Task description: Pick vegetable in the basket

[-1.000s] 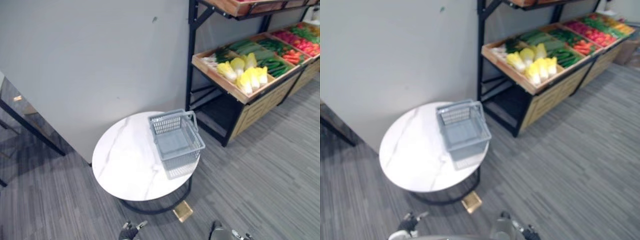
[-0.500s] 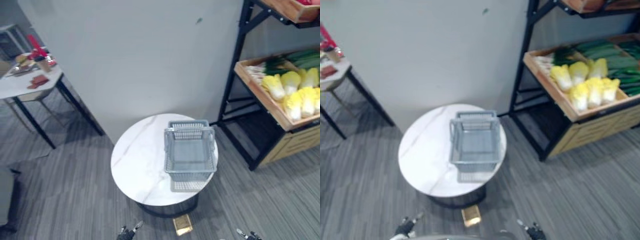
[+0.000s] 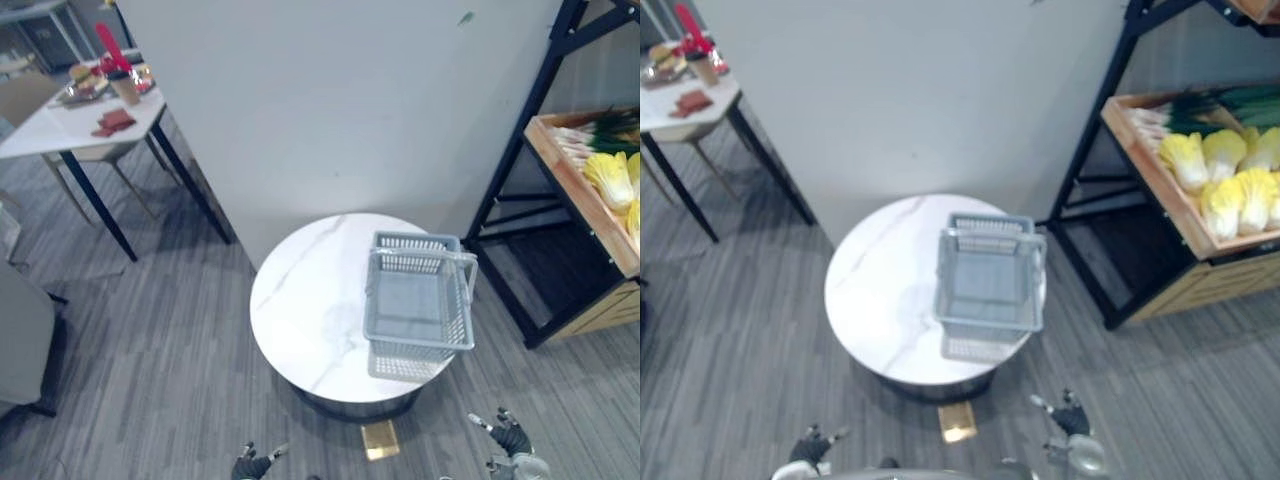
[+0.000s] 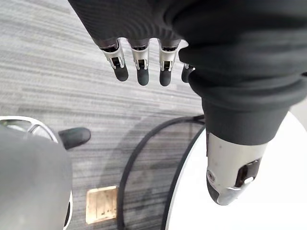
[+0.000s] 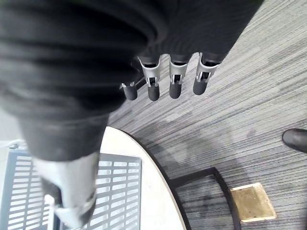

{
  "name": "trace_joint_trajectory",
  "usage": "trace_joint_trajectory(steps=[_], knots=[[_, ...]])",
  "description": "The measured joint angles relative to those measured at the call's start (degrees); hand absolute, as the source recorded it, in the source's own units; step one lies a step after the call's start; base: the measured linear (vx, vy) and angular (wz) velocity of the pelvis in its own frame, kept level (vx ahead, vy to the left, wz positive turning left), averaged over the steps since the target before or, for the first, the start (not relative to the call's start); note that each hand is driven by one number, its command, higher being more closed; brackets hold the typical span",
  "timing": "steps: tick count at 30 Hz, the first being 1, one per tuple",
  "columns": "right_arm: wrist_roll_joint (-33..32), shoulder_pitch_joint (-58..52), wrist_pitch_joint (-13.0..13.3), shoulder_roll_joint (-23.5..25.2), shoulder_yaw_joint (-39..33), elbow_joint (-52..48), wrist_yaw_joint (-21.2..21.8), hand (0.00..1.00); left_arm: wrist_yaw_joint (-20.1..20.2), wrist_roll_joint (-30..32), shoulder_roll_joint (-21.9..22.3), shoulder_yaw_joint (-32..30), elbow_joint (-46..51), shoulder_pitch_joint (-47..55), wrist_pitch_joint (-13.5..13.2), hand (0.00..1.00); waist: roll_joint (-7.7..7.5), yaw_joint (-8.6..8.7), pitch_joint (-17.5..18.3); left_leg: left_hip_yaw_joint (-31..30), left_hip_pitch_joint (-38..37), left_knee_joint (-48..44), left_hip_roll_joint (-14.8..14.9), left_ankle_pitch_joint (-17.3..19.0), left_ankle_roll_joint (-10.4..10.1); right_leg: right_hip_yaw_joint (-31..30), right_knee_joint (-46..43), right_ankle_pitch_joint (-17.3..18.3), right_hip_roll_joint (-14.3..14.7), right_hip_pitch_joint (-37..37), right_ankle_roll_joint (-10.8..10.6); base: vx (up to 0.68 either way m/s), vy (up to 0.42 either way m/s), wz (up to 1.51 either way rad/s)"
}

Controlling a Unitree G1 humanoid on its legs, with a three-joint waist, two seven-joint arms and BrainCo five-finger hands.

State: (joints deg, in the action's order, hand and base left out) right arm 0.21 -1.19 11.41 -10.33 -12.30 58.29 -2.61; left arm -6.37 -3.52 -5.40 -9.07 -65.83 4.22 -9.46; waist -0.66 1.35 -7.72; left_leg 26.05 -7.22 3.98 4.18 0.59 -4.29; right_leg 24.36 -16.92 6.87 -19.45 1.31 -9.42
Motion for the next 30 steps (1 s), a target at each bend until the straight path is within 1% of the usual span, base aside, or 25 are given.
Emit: trace_joint_trajectory(steps=[1, 2, 3, 4, 5, 6, 7, 8, 9, 11, 12, 14, 16, 19, 21, 23, 24, 26, 28, 30], knots=[[1.2, 0.0, 0.0, -0.4, 0.6, -0.1, -0.3, 0.00, 0.0, 0.1, -0.4, 1.1, -0.3, 0.0, 0.0, 0.00, 0.32, 0.08, 0.2, -0.1, -0.1, -0.1, -0.4, 0.3, 0.1, -1.6, -3.5, 0.0, -1.0, -1.7, 0.1, -0.02, 0.098, 0.00], [2.4, 0.1, -0.3, -0.5, 1.1, -0.1, -0.9, 0.00, 0.1, 0.6, -1.4, 2.6, -0.3, 0.1, 0.0, 0.00, 0.33, 0.14, 0.2, -0.5, -0.3, 0.0, -0.7, 0.5, 0.3, -4.7, -6.5, -0.5, -1.2, -3.3, 0.9, 0.01, 0.073, 0.08], [2.7, 0.2, -0.4, -0.5, 1.4, -0.1, -1.1, 0.00, 0.1, 1.1, -1.6, 3.0, -0.3, 0.4, 0.1, 0.00, 0.35, 0.15, 0.2, -0.7, -0.5, 0.2, -0.5, 0.4, 0.3, -5.6, -6.6, -0.9, -0.8, -3.5, 1.4, 0.06, 0.046, 0.07], [4.0, 0.6, -0.7, -0.6, 1.5, -0.1, -1.3, 0.00, 0.1, 2.0, -1.8, 3.1, -0.3, 0.8, 0.1, 0.00, 0.44, 0.13, 0.3, -1.0, -1.0, 0.9, -0.2, 0.1, 0.4, -6.5, -6.8, -1.5, -0.1, -3.9, 2.3, 0.09, -0.017, 0.09], [5.1, 1.9, -0.9, -0.9, 1.5, -0.2, -2.1, 0.00, 0.1, 2.2, -1.8, 3.1, -0.3, 0.9, 0.1, 0.00, 1.50, 0.20, 0.6, -1.7, -0.9, 1.7, 0.7, -0.8, 0.7, -6.9, -7.2, -2.1, 0.8, -4.8, 3.9, 0.08, -0.050, 0.08], [6.8, 3.0, -1.3, -1.5, 1.6, -1.4, -2.3, 0.00, 0.1, 2.2, -1.9, 3.2, -0.3, 1.1, 0.1, 0.00, 1.37, 0.07, 0.4, -1.9, -0.1, 1.5, 2.0, -1.2, 0.2, -8.4, -3.0, -0.8, 2.6, -5.0, 4.6, 0.04, -0.059, 0.09], [6.8, 3.7, -1.4, -1.7, 1.7, -2.6, -2.4, 0.00, 0.1, 2.2, -2.3, 3.2, -0.3, 1.1, 0.1, 0.00, 0.65, -0.02, 0.4, -1.9, 0.3, 1.5, 2.1, -1.4, -0.2, -9.3, 0.1, -1.5, 3.5, -5.1, 4.2, 0.00, -0.084, 0.09], [9.0, 4.6, -1.7, -1.9, 1.7, -5.3, -2.9, 0.00, 0.4, 2.2, -3.3, 3.1, -0.3, 1.2, 0.1, 0.00, -1.20, 0.01, -0.1, -2.3, 0.8, 1.5, 1.2, -1.9, -0.5, -9.8, 3.7, -3.8, 3.8, -5.1, 3.2, 0.01, -0.099, 0.22], [12.5, 5.4, -2.6, -3.4, 1.7, -9.7, -3.9, 0.00, 0.5, 2.2, -3.8, 2.9, -0.8, 1.2, 0.4, 0.00, -1.62, 0.17, -0.3, -3.1, 1.5, 1.5, 1.2, -2.6, -0.9, -9.7, 4.7, -2.9, 4.1, -4.5, 1.6, 0.05, -0.137, 0.23], [18.0, 5.6, -3.7, -6.8, 2.8, -18.8, -4.8, 0.00, 0.6, 2.2, -3.0, 2.5, -0.7, 1.4, 0.6, 0.00, -0.74, 0.12, -0.3, -3.3, 2.1, 1.5, 2.4, -3.2, -1.3, -9.1, 6.5, -2.9, 5.6, -4.1, 1.6, 0.08, -0.146, 0.06], [20.9, 5.6, -3.7, -8.7, 4.1, -24.3, -4.9, 0.00, 0.6, 2.2, -2.5, 1.7, -0.8, 2.1, 0.6, 0.00, -0.18, 0.08, 0.0, -3.4, 2.1, 1.5, 3.1, -3.3, -1.6, -9.0, 7.8, -3.0, 6.5, -3.3, 1.5, 0.06, -0.117, -0.04], [25.3, 6.1, -3.5, -10.6, 5.3, -32.6, -5.4, 0.00, 1.0, 2.2, -1.8, 0.4, -0.8, 3.0, 0.8, 0.00, 0.65, 0.16, 0.5, -4.6, 2.1, 1.5, 4.4, -3.7, -2.2, -8.0, 9.7, -3.2, 8.1, -1.9, 1.6, 0.05, -0.103, 0.07], [27.1, 7.6, -3.4, -11.9, 7.3, -35.3, -5.7, 0.00, 1.2, 2.2, -1.6, -0.2, -0.7, 3.2, 0.8, 0.00, 0.82, 0.06, 0.7, -5.5, 2.3, 1.5, 5.3, -3.9, -2.5, -7.1, 10.6, -3.3, 9.0, -1.3, 1.7, 0.01, -0.103, 0.18], [30.7, 12.1, -3.4, -12.9, 12.2, -36.5, -5.9, 0.00, 1.5, 2.5, -1.5, -0.5, -0.1, 3.6, 1.3, 0.00, 0.83, -0.16, 0.9, -7.1, 3.8, 1.8, 5.8, -4.2, -3.0, -5.7, 11.4, -3.4, 9.5, -1.3, 1.9, -0.02, -0.036, 0.24], [31.4, 15.5, -3.3, -13.0, 15.8, -37.3, -6.0, 0.00, 1.6, 2.5, -1.5, -0.5, 0.0, 4.1, 1.3, 0.00, 0.80, -0.47, 1.0, -7.9, 4.7, 1.8, 5.7, -4.4, -3.1, -5.2, 12.0, -3.8, 9.5, -1.5, 1.9, -0.01, 0.005, 0.16], [31.7, 21.0, -3.3, -13.0, 20.0, -36.7, -5.9, 0.00, 1.5, 2.5, -1.5, -0.4, 0.1, 4.4, 1.5, 0.00, 0.74, -1.71, 1.1, -8.0, 6.0, 1.8, 5.5, -4.7, -3.0, -5.0, 13.1, -4.8, 9.5, -2.3, 1.9, 0.00, 0.017, 0.05], [32.1, 22.7, -3.3, -12.9, 20.8, -36.1, -5.9, 0.00, 1.4, 2.5, -1.5, -0.4, 0.2, 4.4, 1.5, 0.00, 0.73, -1.89, 1.1, -8.1, 6.4, 1.8, 5.4, -4.8, -2.9, -4.8, 13.5, -5.0, 9.4, -2.3, 1.9, 0.00, 0.018, 0.12], [33.5, 29.3, -3.3, -12.9, 23.3, -30.9, -6.0, 0.00, 0.8, 2.4, -1.5, -0.4, 0.6, 4.4, 1.7, 0.00, 0.74, -3.11, 1.1, -9.2, 7.6, 1.7, 4.9, -5.1, -2.6, -3.8, 14.9, -5.8, 9.3, -2.2, 1.8, 0.01, 0.017, 0.21], [33.5, 33.7, -3.4, -12.9, 24.5, -26.5, -6.0, 0.00, 0.4, 2.4, -1.5, -0.4, 1.0, 4.4, 1.8, 0.00, 0.74, -3.40, 0.9, -10.0, 8.6, 1.7, 4.8, -5.4, -2.5, -2.8, 15.4, -6.1, 9.1, -2.3, 1.8, 0.00, 0.009, 0.27], [33.5, 40.8, -3.8, -12.7, 24.6, -18.8, -6.0, 0.00, -0.1, 2.3, -1.4, -0.4, 1.2, 4.4, 2.0, 0.00, 0.82, -4.55, 0.6, -11.1, 10.3, 1.7, 4.6, -6.0, -2.5, -2.0, 16.0, -6.7, 9.1, -3.2, 2.0, -0.01, 0.002, 0.22]])
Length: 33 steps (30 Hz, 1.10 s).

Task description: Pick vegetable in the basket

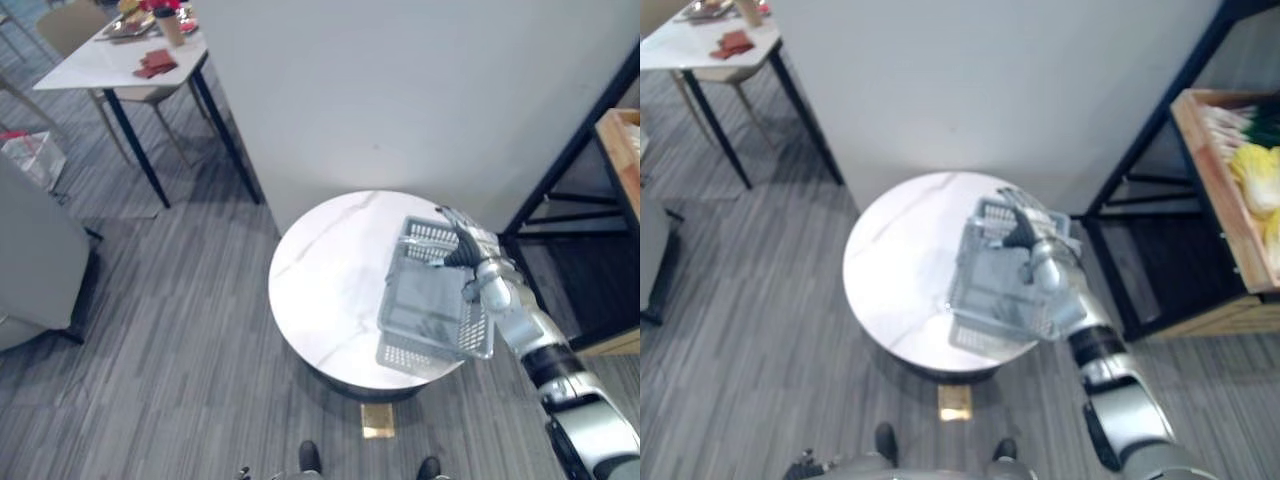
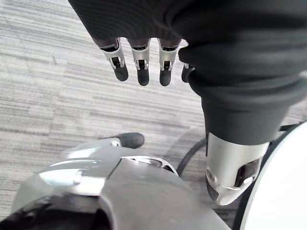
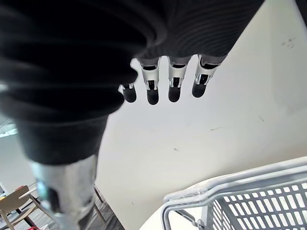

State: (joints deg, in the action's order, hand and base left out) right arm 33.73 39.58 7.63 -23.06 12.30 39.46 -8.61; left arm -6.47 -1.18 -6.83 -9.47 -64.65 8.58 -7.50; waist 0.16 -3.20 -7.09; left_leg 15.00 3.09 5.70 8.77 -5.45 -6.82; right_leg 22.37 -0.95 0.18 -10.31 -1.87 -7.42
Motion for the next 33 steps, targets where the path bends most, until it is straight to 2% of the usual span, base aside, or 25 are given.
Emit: trace_joint_trajectory(steps=[2, 8, 13, 22, 25, 28, 30, 33], knots=[[0.0, 6.4, -0.4, -0.2, -0.3, 6.2, 0.0, 0.00, -0.2, -0.1, 0.1, 0.0, 1.0, -0.1, 0.0, 0.00, 0.16, -0.66, -2.3, -0.6, 0.6, 0.2, 0.0, -0.4, 0.1, 0.6, 0.1, -0.2, 0.0, -0.1, 0.1, -0.04, -0.002, 0.13], [-0.1, 14.8, -2.4, -0.6, -3.1, 16.0, -0.8, 0.00, -1.3, -0.4, 0.4, 0.1, 1.4, -1.7, 0.1, 0.00, 0.46, -2.13, -5.5, -2.2, 3.9, 0.2, -0.6, -1.2, 0.5, 2.0, 1.2, -1.3, -0.2, -2.0, 0.1, -0.02, 0.011, 0.13], [-0.1, 17.2, -3.1, -0.6, -5.4, 20.1, -0.8, 0.00, -2.1, -0.4, 0.6, 1.0, 1.4, -2.4, -0.1, 0.00, 0.77, -1.97, -7.1, -3.1, 4.6, 0.2, -1.5, -1.2, 0.5, 2.5, 1.6, -1.5, -1.0, -2.1, -0.1, 0.03, 0.027, 0.08], [0.0, 17.2, -3.7, -1.0, -4.8, 18.4, -0.4, 0.00, -2.3, -0.5, 0.6, 1.9, 1.4, -2.7, -0.7, 0.00, 0.84, -1.30, -7.6, -2.8, 5.3, -0.1, -1.6, -1.4, 0.3, 1.9, 1.8, -1.5, -1.1, -3.1, -0.1, 0.03, 0.000, -0.04], [0.1, 17.2, -3.4, -2.4, -2.3, 14.4, 0.3, 0.00, -2.3, -0.8, 0.7, 2.0, 2.0, -2.7, -0.8, 0.00, 0.60, -1.27, -8.5, -1.6, 5.3, -0.1, -1.5, -1.4, 0.3, 0.6, 1.8, -2.0, -1.1, -4.0, 0.1, -0.01, 0.008, -0.17], [0.7, 17.2, -3.2, -3.4, 0.0, 12.8, 0.8, 0.00, -2.3, -0.9, 0.4, 1.9, 2.2, -2.7, -0.8, 0.00, 0.38, -0.19, -9.4, -1.4, 5.0, -0.1, -1.6, -1.4, 0.3, 0.2, 1.8, -2.3, -1.2, -4.0, 0.0, -0.02, 0.010, -0.09], [2.4, 17.0, -3.2, -4.4, 0.9, 11.3, 1.7, 0.00, -2.3, -0.9, 0.3, 1.8, 2.9, -2.7, -0.7, 0.00, 0.19, -0.06, -10.1, -1.1, 4.8, -0.1, -1.5, -1.4, 0.3, -0.3, 1.8, -2.6, -1.2, -4.1, 0.1, -0.04, 0.015, -0.12], [2.5, 15.3, -2.0, -5.7, 2.5, 8.1, 2.0, 0.00, -2.3, -0.9, 0.0, 1.7, 3.2, -2.7, -0.7, 0.00, -0.42, -0.07, -10.5, -0.2, 4.8, 0.0, -1.5, -1.3, 0.3, -1.2, 1.8, -2.9, -1.2, -4.8, 0.0, -0.05, 0.011, -0.15]])
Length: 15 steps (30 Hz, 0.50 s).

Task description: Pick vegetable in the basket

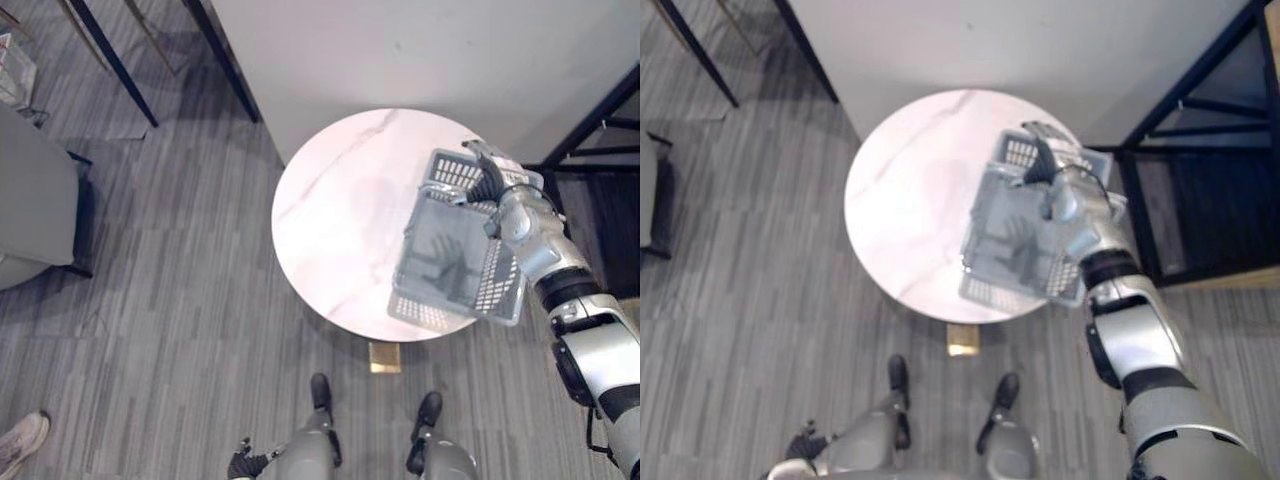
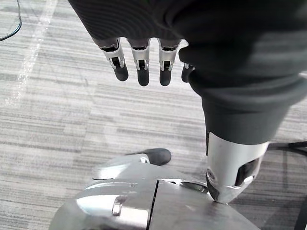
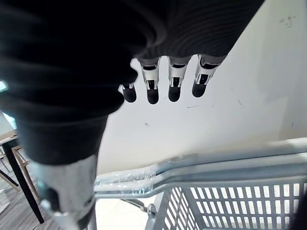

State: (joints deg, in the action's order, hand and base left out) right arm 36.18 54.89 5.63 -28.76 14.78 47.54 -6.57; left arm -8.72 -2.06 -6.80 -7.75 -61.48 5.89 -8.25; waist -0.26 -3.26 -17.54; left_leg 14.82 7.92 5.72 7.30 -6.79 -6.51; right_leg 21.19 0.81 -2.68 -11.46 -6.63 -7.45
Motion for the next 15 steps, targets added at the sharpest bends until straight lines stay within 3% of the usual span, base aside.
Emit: trace_joint_trajectory(steps=[8, 15], knots=[[0.1, -6.7, 3.0, -3.7, 6.4, -8.9, 2.8, 0.00, 0.1, 0.1, -0.3, -0.1, 0.0, -0.1, 0.0, 0.00, -0.40, 0.07, -0.2, 0.4, 0.1, 0.2, 0.1, 0.0, 0.0, -1.5, -0.2, -0.4, 0.2, -1.0, -0.1, -0.03, 0.004, -0.06], [0.1, -8.0, 4.6, -5.1, 8.3, -10.4, 3.9, 0.00, 0.1, 0.6, -0.4, -0.1, 0.0, -0.2, 0.0, 0.00, -0.44, 0.01, -0.2, 0.5, 0.2, 0.2, 0.1, 0.0, 0.0, -1.9, -0.2, -0.5, 0.3, -1.2, -0.1, 0.00, 0.001, -0.01]])
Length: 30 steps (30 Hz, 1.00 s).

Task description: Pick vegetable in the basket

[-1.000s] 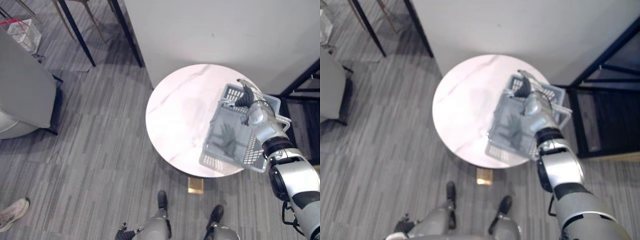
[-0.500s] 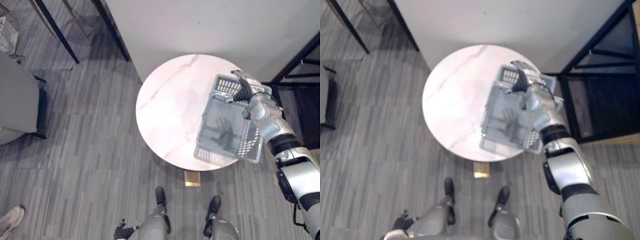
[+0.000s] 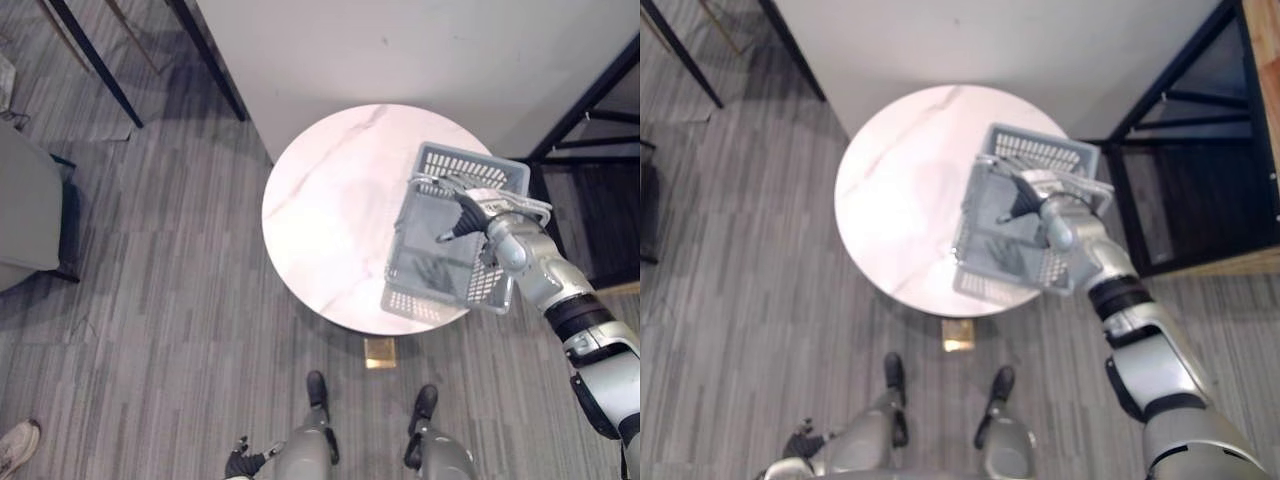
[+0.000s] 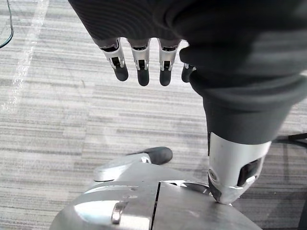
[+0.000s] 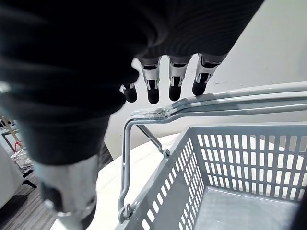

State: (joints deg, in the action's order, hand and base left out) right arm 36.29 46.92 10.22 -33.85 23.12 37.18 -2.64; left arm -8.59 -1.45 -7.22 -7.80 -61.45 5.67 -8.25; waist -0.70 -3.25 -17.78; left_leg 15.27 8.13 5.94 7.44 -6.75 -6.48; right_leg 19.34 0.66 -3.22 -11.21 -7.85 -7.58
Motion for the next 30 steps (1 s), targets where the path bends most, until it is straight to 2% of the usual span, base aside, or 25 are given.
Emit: trace_joint_trajectory(steps=[6, 12, 16, 20, 30], knots=[[2.0, 0.1, 0.0, -0.2, 0.0, 0.4, -0.2, 0.00, 0.0, 0.0, -0.2, 0.0, 0.0, -0.2, 0.0, 0.00, -0.29, -0.05, -0.2, -0.3, 0.2, 0.0, 0.0, 0.0, 0.0, 0.2, 0.0, 0.0, 0.0, -0.1, 0.0, 0.00, 0.000, 0.01], [2.1, 1.8, -0.3, -0.1, -0.3, 4.4, -2.5, 0.00, -0.1, 0.0, -0.1, -0.5, -0.2, -1.0, 0.0, 0.00, -0.50, -0.18, -0.3, -0.7, 0.8, 0.0, -0.1, 0.0, 0.0, 0.5, 0.0, 0.0, 0.0, -0.5, 0.0, 0.00, 0.000, 0.02], [2.1, 3.0, -2.6, 0.1, -5.3, 8.1, -3.3, 0.00, -0.1, 0.0, 0.0, -0.7, -0.2, -1.1, 0.0, 0.00, -0.50, -0.60, -0.3, -0.9, 1.0, 0.0, -0.1, 0.0, 0.0, 0.6, 0.1, 0.0, 0.0, -0.6, 0.0, 0.00, 0.000, 0.00], [1.9, 4.6, -4.1, 0.0, -9.5, 9.0, -4.5, 0.00, -0.1, 0.0, 0.3, -1.7, -0.3, -1.1, 0.0, 0.00, -0.50, -0.14, -0.3, -0.9, 1.2, -0.1, -0.1, 0.0, 0.0, 0.5, 0.1, -0.1, 0.0, -0.9, 0.1, 0.00, 0.000, 0.00], [1.1, 5.7, -4.5, -0.1, -11.6, 4.6, -4.6, 0.00, -0.1, 0.1, 0.6, -2.8, -0.2, -1.1, 0.1, 0.00, -0.52, 1.17, -0.3, -0.8, 0.9, -0.2, -0.1, 0.0, 0.0, 0.3, 0.1, -0.2, 0.0, -0.7, 0.2, 0.00, 0.000, 0.00]])
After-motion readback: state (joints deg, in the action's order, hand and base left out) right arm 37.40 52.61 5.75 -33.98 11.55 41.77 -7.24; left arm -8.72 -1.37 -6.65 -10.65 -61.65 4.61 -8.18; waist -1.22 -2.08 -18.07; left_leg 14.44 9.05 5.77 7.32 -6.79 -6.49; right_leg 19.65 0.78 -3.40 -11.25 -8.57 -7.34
